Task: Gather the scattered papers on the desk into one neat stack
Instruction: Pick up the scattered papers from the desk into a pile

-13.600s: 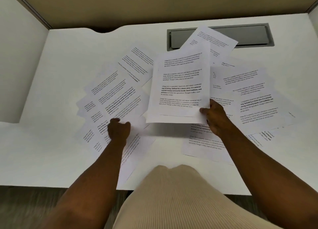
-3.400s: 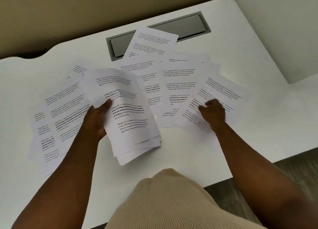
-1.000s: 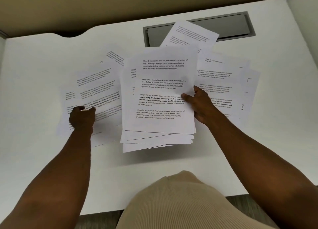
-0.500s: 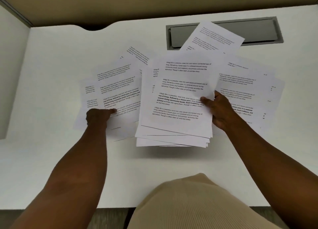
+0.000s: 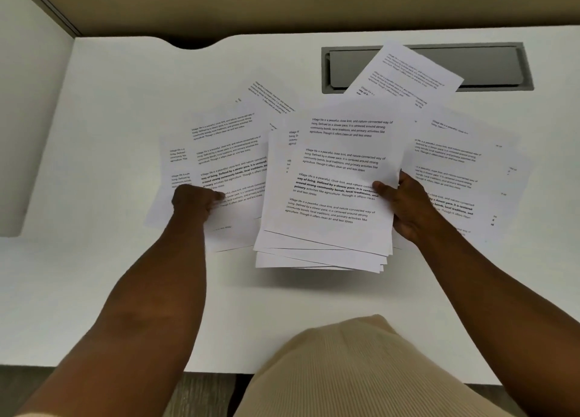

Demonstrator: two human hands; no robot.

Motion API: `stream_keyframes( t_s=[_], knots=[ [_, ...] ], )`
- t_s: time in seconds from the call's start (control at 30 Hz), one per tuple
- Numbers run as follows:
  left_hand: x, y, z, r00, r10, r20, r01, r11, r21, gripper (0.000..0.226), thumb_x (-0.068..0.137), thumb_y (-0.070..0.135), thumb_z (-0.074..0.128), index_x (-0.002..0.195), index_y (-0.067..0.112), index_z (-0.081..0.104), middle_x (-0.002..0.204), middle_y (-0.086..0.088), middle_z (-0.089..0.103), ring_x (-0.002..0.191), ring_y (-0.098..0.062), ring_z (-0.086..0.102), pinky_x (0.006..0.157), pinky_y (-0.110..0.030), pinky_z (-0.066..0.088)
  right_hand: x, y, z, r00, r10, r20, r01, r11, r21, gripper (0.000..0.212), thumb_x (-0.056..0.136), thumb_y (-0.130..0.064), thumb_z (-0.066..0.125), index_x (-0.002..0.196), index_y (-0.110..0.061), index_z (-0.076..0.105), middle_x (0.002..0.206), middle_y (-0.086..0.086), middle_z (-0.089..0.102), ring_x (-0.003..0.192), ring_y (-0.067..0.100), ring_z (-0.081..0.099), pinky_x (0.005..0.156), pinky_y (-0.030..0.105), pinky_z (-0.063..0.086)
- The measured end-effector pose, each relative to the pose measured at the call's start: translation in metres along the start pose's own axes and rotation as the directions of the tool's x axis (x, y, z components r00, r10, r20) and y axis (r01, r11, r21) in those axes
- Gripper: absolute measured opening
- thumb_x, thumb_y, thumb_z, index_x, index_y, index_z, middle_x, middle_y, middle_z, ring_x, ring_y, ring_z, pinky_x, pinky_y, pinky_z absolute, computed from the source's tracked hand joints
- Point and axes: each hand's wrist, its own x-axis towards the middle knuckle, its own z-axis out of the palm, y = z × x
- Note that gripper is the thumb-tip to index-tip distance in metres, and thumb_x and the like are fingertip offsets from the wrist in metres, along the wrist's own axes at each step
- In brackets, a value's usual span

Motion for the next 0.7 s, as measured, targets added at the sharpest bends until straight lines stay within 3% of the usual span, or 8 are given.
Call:
stream_keyframes(
  t_s=[0.03,0.1,0.2,0.3,0.4,0.47,0.6,0.7],
  knots=[
    [-0.003,0.002,-0.001,1.0,0.003,-0.019,-0.003,1.0,0.018,0.037,0.063,0.017,0.092,0.077,0.002,0.061,0.07,-0.012,0.061,0.064,-0.023,0.058,0.072,-0.034,0.053,0.0,-0.001,0.0,1.0,0.0,-0.002,0.0,1.0,-0.001,0.043,0.089,0.001,0.061,0.13,-0.008,0.054,0.126,0.012,0.064,0.112,0.03,0.063,0.097,0.051,0.05],
    [0.0,0.003,0.0,0.998,0.007,-0.059,-0.002,0.996,0.092,0.067,0.052,0.028,0.096,0.102,-0.003,0.065,0.099,-0.018,0.069,0.093,-0.031,0.065,0.092,-0.042,0.053,-0.001,-0.001,0.0,1.0,0.001,-0.008,-0.001,1.0,-0.001,0.043,0.089,0.001,0.062,0.13,-0.007,0.054,0.125,0.012,0.064,0.112,0.03,0.063,0.097,0.051,0.05],
    [-0.002,0.005,0.005,0.989,-0.006,-0.148,0.039,0.974,0.222,0.098,0.056,0.035,0.094,0.135,0.001,0.048,0.139,-0.023,0.046,0.129,-0.037,0.043,0.105,-0.047,0.043,-0.002,-0.002,-0.001,1.0,0.002,-0.018,-0.002,1.0,0.0,0.042,0.088,0.001,0.063,0.129,-0.008,0.055,0.124,0.012,0.065,0.111,0.03,0.064,0.096,0.051,0.051],
    [-0.008,0.01,0.005,0.984,-0.007,-0.177,0.051,0.968,0.245,0.108,0.061,0.036,0.092,0.144,0.002,0.032,0.146,-0.023,0.033,0.135,-0.037,0.033,0.109,-0.049,0.039,-0.003,-0.004,-0.001,1.0,-0.003,-0.024,0.003,1.0,-0.001,0.043,0.088,0.001,0.063,0.129,-0.007,0.055,0.124,0.012,0.065,0.109,0.029,0.065,0.095,0.05,0.052],
    [0.001,0.006,0.001,0.986,-0.03,-0.162,0.054,0.988,0.146,0.114,0.051,0.034,0.097,0.14,0.005,0.031,0.141,-0.022,0.035,0.13,-0.035,0.039,0.101,-0.049,0.048,-0.004,-0.003,-0.002,1.0,-0.004,-0.025,0.004,1.0,-0.001,0.042,0.088,0.001,0.062,0.129,-0.007,0.055,0.124,0.012,0.065,0.11,0.029,0.065,0.095,0.051,0.051],
    [0.003,0.005,0.001,0.99,-0.029,-0.14,0.042,0.996,0.084,0.106,0.05,0.026,0.098,0.134,0.004,0.037,0.13,-0.019,0.046,0.12,-0.031,0.048,0.092,-0.047,0.055,-0.005,-0.002,-0.002,1.0,-0.004,-0.024,0.004,1.0,0.005,0.042,0.088,0.001,0.062,0.129,-0.007,0.055,0.124,0.011,0.065,0.11,0.029,0.064,0.096,0.05,0.051],
    [-0.002,0.003,0.005,0.989,0.113,-0.098,-0.108,0.992,0.059,0.06,0.065,0.013,0.09,0.114,-0.005,0.061,0.087,-0.017,0.07,0.074,-0.028,0.067,0.079,-0.041,0.06,-0.006,-0.002,0.0,1.0,-0.006,-0.022,0.006,1.0,0.006,0.041,0.088,0.001,0.062,0.128,-0.007,0.055,0.124,0.012,0.065,0.111,0.03,0.064,0.096,0.05,0.051],
    [-0.011,-0.01,-0.001,0.954,0.234,-0.19,-0.22,0.971,0.094,0.046,0.076,0.019,0.081,0.113,-0.002,0.065,0.11,-0.018,0.07,0.098,-0.035,0.068,0.085,-0.037,0.056,-0.006,-0.003,0.001,1.0,-0.012,-0.026,0.012,1.0,0.004,0.042,0.088,0.001,0.062,0.129,-0.007,0.055,0.124,0.011,0.065,0.11,0.029,0.064,0.095,0.048,0.052]
  ],
)
